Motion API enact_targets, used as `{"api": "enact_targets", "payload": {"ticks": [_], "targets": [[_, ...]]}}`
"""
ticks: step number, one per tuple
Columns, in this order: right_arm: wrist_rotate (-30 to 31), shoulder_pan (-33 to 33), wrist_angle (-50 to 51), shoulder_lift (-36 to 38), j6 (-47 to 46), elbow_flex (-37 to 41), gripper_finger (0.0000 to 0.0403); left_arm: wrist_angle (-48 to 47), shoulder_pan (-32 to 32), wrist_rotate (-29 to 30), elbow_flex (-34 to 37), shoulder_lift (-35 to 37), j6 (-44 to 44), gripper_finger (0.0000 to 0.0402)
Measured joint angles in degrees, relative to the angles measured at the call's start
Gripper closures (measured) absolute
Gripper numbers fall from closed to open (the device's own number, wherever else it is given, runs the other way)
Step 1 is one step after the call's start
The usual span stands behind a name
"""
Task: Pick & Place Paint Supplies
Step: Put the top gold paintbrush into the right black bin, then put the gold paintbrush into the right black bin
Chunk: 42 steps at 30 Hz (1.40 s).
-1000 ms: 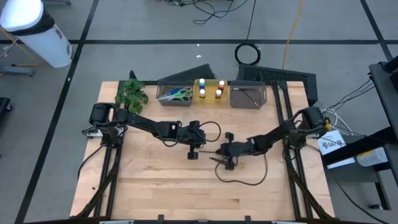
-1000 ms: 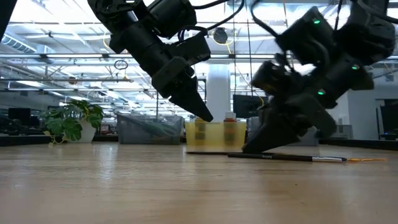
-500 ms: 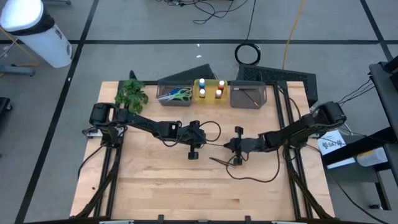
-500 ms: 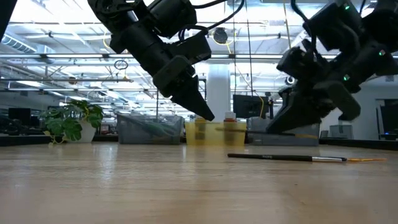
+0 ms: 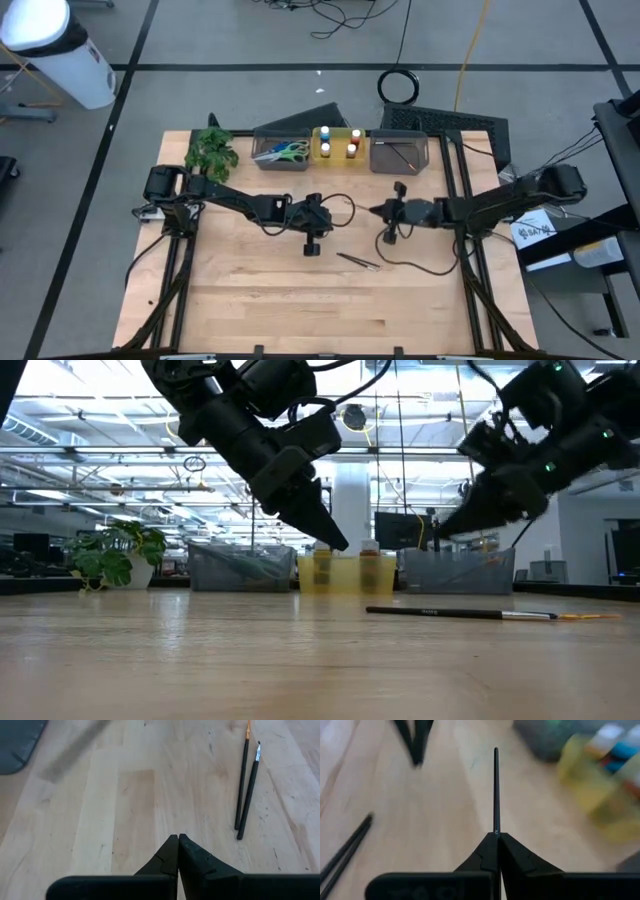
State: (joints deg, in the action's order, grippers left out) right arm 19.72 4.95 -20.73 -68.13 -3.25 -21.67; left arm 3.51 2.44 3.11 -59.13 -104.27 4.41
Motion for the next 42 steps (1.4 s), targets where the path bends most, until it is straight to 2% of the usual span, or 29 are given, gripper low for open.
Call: {"api": "enact_targets", "payload": {"ticks": [6, 12, 16, 19, 25, 31, 33, 38, 42], "targets": [[0.04, -7.56, 1.16, 9.34, 5.89, -0.38, 0.0402, 0.26, -0.11, -0.02, 0.02, 0.0, 0.18, 0.0392], [1.29, -21.36, 6.09, 16.48, 11.75, -0.26, 0.0402, 1.09, -0.11, -0.04, 0.02, 0.0, 0.19, 0.0392], [0.25, -31.3, 8.38, 16.82, 14.82, -0.28, 0.0401, 1.4, -0.11, -0.04, 0.02, 0.0, 0.21, 0.0392], [-4.62, -37.73, 9.72, 15.51, 14.92, -0.31, 0.04, 1.44, -0.16, -0.07, 0.02, 0.0, 0.25, 0.0392], [-9.47, -45.36, 8.89, 10.09, 15.75, -0.31, 0.04, 1.5, -0.55, -0.1, 0.02, 0.0, 0.36, 0.0392], [-9.66, -46.76, 5.1, 7.79, 14.53, -0.31, 0.0401, 1.46, -0.55, -0.11, 0.02, 0.0, 0.08, 0.0392], [-11.8, -45.71, 4.83, 8.36, 14.12, -0.31, 0.0402, 1.46, -0.55, -0.11, 0.02, 0.0, -0.21, 0.0392], [-23.46, -39.41, 1.99, 10.92, 11.11, -0.31, 0.0398, 1.48, -0.55, -0.07, 0.02, 0.0, -1.81, 0.0392], [-33.16, -30.14, -3.02, 12.29, 4.4, -0.33, 0.0366, 1.74, -0.55, -0.07, 0.02, 0.0, -3.07, 0.0392]]}}
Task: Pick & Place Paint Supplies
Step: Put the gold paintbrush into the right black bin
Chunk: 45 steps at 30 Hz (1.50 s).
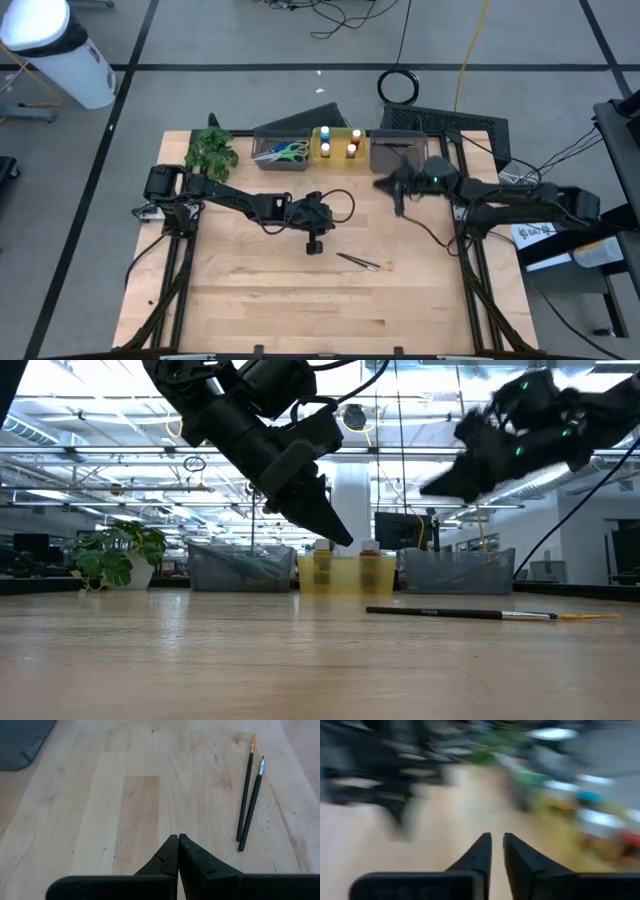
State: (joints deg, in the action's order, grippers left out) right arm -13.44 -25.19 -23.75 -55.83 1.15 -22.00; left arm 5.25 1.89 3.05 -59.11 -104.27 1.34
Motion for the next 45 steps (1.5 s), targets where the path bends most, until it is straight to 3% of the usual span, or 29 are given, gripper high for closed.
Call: {"api": "enact_targets", "payload": {"ticks": [6, 11, 14, 17, 22, 25, 31, 37, 45], "targets": [[-1.69, 18.47, -6.48, -0.38, -9.77, 0.5, 0.0302, 1.49, 0.74, -0.04, 0.0, 0.0, -1.94, 0.0391], [-4.43, 31.57, -26.3, -2.39, -14.14, 1.15, 0.0264, 3.26, 1.68, -1.51, 0.02, 0.0, -3.11, 0.0386], [-4.82, 36.64, -32.15, -3.07, -14.2, 1.32, 0.0254, 4.17, 2.53, -3.26, 0.02, 0.0, -3.36, 0.0368], [-0.51, 41.36, -23.88, -3.1, -14.21, 0.69, 0.0252, 4.41, 3.39, -3.45, 0.02, 0.0, -2.95, 0.0349], [27.01, 53.99, 7.97, -4.05, -19.36, -3.03, 0.0254, 4.34, 3.72, -3.12, 0.02, 0.0, -3.0, 0.033], [36.69, 61.2, 18.14, -6.26, -28.73, -4.34, 0.0254, 4.31, 3.72, -2.99, 0.02, 0.0, -3.45, 0.0328], [40.06, 67.77, 18.33, -15.6, -37.92, -4.59, 0.0257, 4.07, 3.72, -2.99, 0.02, 0.0, -4.55, 0.0327], [39.68, 68.17, 17.75, -25.62, -41.27, -4.59, 0.0257, 3.69, 3.78, -2.98, 0.02, 0.0, -6.14, 0.0327], [39.83, 68.21, 18.36, -30.74, -43.96, -5.55, 0.0272, 3.48, 4.43, -2.97, 0.02, 0.0, -6.4, 0.0327]]}}
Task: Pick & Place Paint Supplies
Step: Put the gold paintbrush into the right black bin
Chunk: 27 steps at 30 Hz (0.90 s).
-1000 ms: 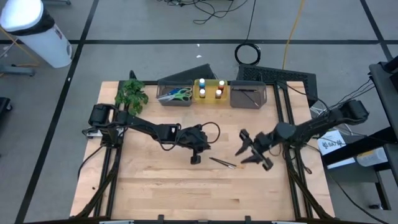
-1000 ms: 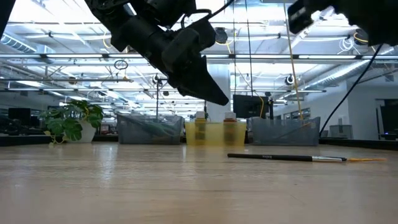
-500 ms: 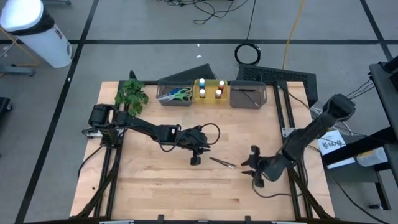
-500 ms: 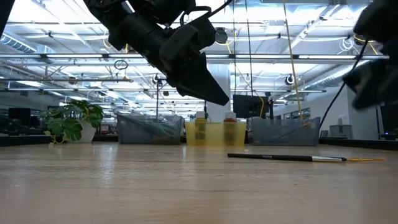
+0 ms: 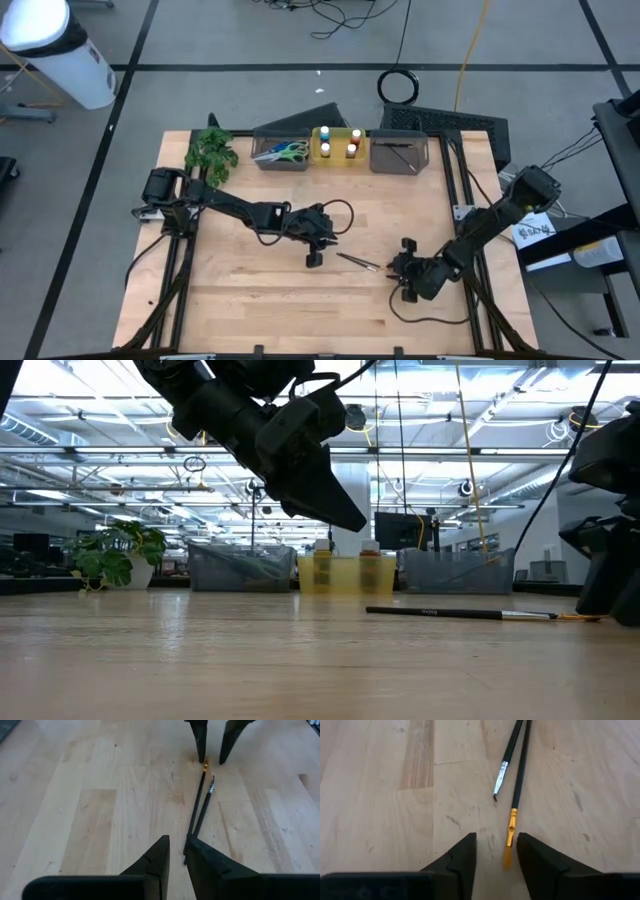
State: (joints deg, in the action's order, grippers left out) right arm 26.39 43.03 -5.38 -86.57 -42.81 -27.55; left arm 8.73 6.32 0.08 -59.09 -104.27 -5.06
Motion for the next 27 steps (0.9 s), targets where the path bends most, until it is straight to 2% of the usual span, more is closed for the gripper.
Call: {"api": "enact_targets", "payload": {"ticks": [10, 14, 18, 27], "targets": [[-2.37, -0.17, 9.97, -0.39, -5.05, 0.07, 0.0395, 0.03, 1.5, 0.0, 0.0, 0.0, -0.26, 0.0327], [-3.19, -0.2, 11.12, -0.43, -6.03, 0.13, 0.04, 0.03, 1.54, 0.02, 0.0, 0.0, -0.3, 0.0327], [-0.26, -0.26, 8.99, 0.53, -4.73, 0.17, 0.0402, 0.05, 1.47, 0.04, 0.0, 0.0, -0.44, 0.0327], [13.06, -0.91, 9.91, 9.12, -0.79, 0.44, 0.0403, 0.44, 1.48, 0.07, 0.0, 0.0, -0.17, 0.0327]]}}
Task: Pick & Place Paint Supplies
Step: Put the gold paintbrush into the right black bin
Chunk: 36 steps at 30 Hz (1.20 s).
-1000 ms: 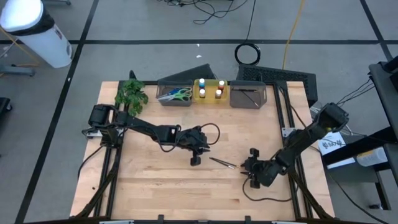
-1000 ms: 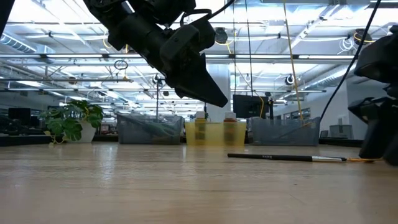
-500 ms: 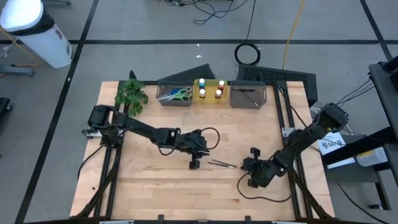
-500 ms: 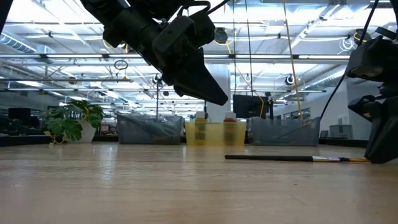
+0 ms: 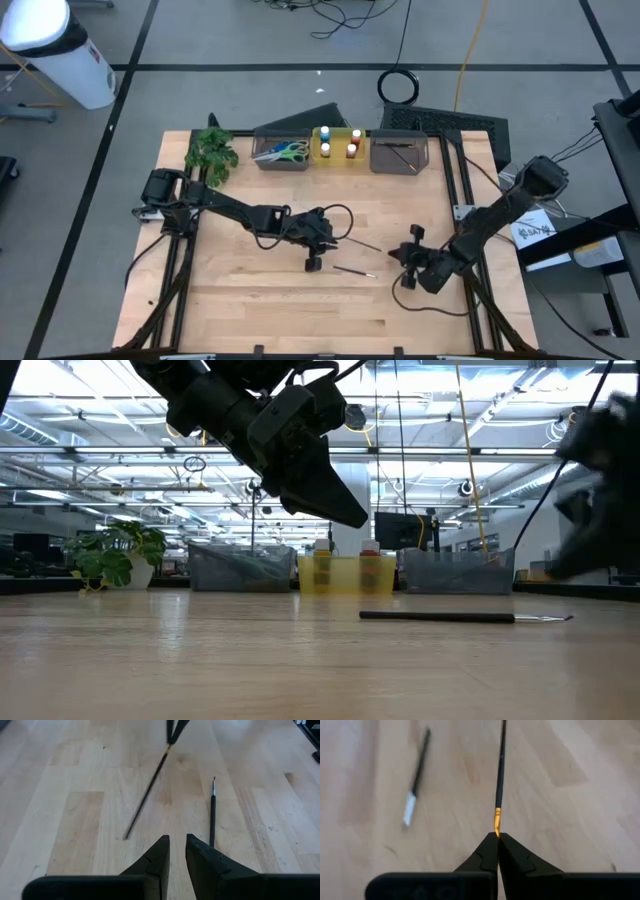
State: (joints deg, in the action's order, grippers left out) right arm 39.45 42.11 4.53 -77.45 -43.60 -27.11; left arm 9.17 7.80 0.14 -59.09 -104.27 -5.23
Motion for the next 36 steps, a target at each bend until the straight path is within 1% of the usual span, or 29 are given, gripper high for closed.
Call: {"api": "enact_targets", "payload": {"ticks": [6, 10, 13, 19, 24, 27, 30, 33, 36], "targets": [[7.45, -1.29, 0.51, 6.03, 4.31, -0.05, 0.0403, -0.03, 0.0, 0.02, 0.0, 0.0, 0.0, 0.0327], [9.84, -3.46, 2.9, 10.22, 6.66, -0.05, 0.0403, -0.11, 0.01, 0.02, 0.0, 0.0, -0.07, 0.0327], [11.46, -6.63, 6.27, 14.09, 9.0, -0.07, 0.0403, -0.31, 0.01, 0.01, 0.0, 0.0, -0.24, 0.0327], [11.4, -17.39, 14.66, 23.81, 14.51, -0.07, 0.0403, -0.35, 0.01, 0.0, 0.0, 0.0, -1.31, 0.0327], [11.29, -29.78, 23.45, 32.13, 18.18, -0.07, 0.0403, -0.37, 0.01, 0.0, 0.0, 0.0, -1.31, 0.0327], [8.92, -37.91, 25.79, 35.84, 22.25, -0.07, 0.0403, -0.31, 0.01, 0.0, 0.0, 0.0, -1.3, 0.0327], [5.37, -46.16, 25.41, 37.49, 26.83, -0.04, 0.0403, -0.12, 0.01, 0.0, 0.0, 0.0, -1.29, 0.0327], [0.83, -53.76, 22.18, 37.47, 31.89, 0.93, 0.0403, 0.24, 0.01, 0.0, 0.0, 0.0, -1.05, 0.0327], [-5.74, -60.47, 16.82, 36.46, 36.32, 2.8, 0.0403, 0.44, 0.01, 0.02, 0.0, 0.0, -0.95, 0.0327]]}}
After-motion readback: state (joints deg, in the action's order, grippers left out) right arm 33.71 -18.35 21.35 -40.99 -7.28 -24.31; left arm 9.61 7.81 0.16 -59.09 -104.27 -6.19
